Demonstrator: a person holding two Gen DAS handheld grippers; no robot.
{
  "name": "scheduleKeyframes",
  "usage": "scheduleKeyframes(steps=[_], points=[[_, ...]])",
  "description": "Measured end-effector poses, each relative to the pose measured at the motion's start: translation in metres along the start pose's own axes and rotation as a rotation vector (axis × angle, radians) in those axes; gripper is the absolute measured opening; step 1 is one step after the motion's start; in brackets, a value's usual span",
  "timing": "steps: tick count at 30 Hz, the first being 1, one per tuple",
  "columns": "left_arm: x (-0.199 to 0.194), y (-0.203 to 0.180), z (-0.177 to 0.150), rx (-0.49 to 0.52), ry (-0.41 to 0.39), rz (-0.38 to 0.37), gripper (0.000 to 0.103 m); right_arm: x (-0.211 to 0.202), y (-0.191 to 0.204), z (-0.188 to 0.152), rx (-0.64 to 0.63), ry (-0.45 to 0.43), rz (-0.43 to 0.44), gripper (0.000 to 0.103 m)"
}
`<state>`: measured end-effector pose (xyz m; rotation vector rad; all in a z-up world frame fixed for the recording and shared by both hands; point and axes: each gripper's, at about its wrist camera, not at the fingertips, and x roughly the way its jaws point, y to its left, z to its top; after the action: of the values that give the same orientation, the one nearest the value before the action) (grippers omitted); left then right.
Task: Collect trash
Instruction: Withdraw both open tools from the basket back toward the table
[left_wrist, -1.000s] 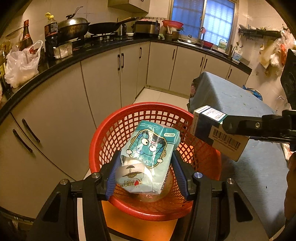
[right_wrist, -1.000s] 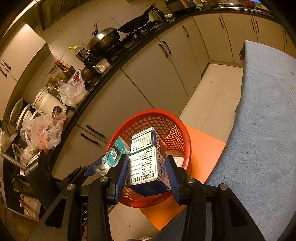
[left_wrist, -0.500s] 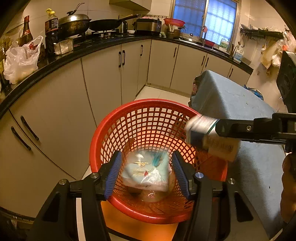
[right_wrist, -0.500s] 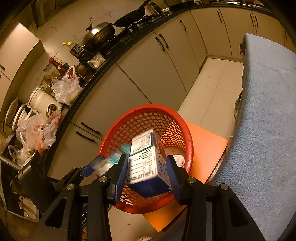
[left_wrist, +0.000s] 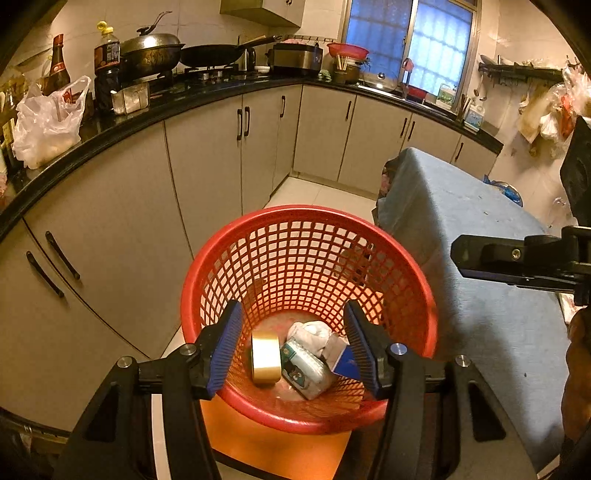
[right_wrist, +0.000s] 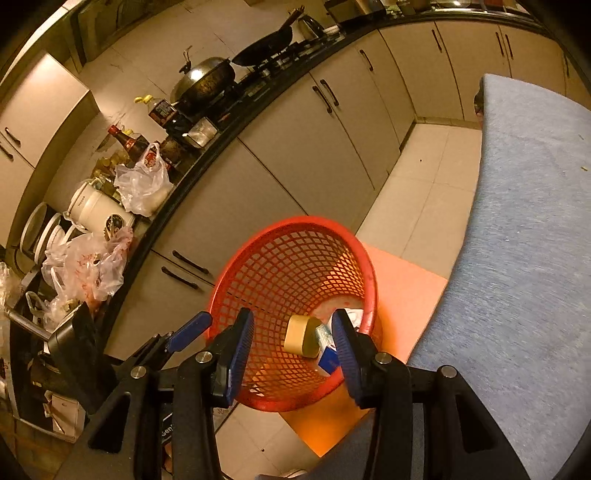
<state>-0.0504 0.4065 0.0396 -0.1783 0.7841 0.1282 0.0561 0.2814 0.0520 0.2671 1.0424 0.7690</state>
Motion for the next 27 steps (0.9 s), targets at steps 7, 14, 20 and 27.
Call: scheduleKeyframes(steps=[7,14,20,27], points=[[-0.02,-0.021,-0.003,0.018,-0.025,-0.023,0.055,-0.031,-0.011,-0.015,0.002,-0.03,-0.005,0.048],[-0.039,-0.07,-0.009,0.079,-0.037,-0.071,0.056,-0.072,-0.043,-0.038,0.056,-0.077,-0.027,0.048],[-0.044,-0.121,-0.016,0.125,-0.036,-0.13,0.057,-0.121,-0.075,-0.059,0.091,-0.13,-0.039,0.048],[-0.038,-0.185,-0.021,0.196,-0.002,-0.208,0.059,-0.2,-0.131,-0.08,0.165,-0.231,-0.146,0.051]])
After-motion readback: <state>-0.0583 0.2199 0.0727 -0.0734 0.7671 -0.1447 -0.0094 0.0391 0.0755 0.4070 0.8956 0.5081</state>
